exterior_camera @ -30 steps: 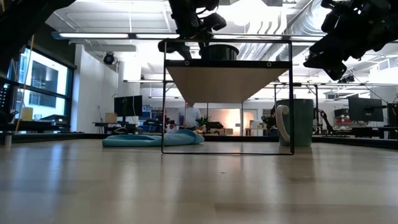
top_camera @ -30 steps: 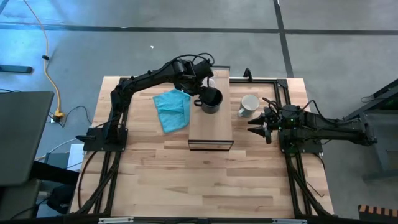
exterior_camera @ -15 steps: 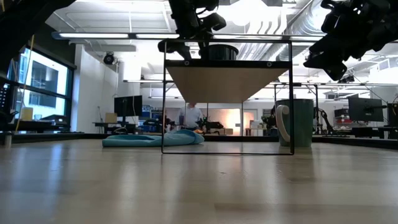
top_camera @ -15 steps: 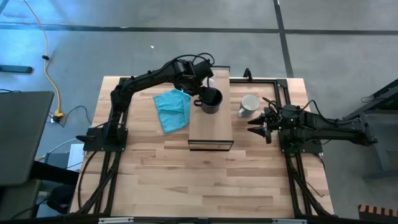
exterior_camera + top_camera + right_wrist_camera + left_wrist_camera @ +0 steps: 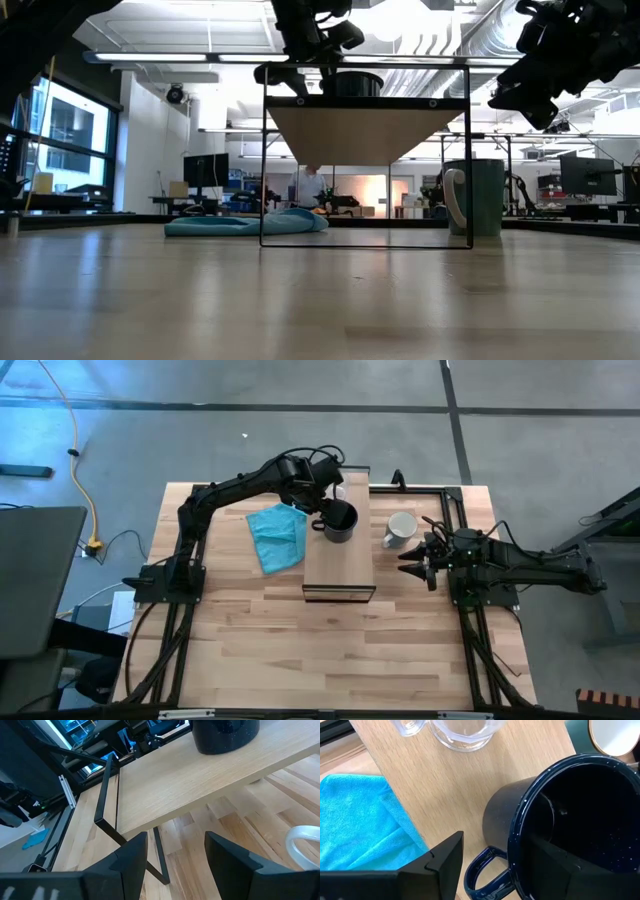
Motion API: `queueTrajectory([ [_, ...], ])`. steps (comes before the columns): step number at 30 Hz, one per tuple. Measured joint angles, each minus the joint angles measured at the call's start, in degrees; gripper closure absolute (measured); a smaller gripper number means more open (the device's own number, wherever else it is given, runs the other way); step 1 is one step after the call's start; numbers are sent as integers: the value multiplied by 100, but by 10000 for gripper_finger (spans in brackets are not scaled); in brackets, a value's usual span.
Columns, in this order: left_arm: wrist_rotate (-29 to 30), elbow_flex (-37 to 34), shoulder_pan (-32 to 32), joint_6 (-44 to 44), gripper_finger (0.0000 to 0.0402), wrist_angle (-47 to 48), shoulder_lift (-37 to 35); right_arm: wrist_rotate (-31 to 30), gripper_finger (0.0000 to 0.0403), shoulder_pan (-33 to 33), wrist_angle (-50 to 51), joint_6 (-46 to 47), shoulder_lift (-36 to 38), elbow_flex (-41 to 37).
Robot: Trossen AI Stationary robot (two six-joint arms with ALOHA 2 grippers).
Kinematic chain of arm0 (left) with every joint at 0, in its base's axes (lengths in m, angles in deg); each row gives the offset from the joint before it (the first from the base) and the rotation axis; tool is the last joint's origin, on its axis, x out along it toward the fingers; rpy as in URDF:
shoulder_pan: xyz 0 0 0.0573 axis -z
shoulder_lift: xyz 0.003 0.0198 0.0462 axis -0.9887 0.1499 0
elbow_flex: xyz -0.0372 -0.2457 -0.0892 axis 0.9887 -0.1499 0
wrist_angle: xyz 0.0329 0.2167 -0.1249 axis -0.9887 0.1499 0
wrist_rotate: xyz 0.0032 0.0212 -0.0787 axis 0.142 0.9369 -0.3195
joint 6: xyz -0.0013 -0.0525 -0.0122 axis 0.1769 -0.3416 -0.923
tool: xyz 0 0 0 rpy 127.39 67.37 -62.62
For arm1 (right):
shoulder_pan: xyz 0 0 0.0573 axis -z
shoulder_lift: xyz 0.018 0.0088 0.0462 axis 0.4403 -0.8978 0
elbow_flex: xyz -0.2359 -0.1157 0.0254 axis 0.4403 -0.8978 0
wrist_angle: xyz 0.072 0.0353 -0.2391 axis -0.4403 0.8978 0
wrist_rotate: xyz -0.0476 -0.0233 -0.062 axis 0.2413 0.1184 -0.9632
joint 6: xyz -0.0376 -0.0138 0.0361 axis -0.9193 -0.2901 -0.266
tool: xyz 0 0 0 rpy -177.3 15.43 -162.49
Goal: Stack small to large cups/mugs on shelf
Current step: Put the dark blue mug on the shelf
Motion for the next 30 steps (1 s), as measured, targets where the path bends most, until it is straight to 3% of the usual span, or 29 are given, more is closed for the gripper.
queueTrajectory([
  [30, 0, 0, -1, -97, 211, 260, 0, 0, 215, 0, 3, -109, 0, 0],
])
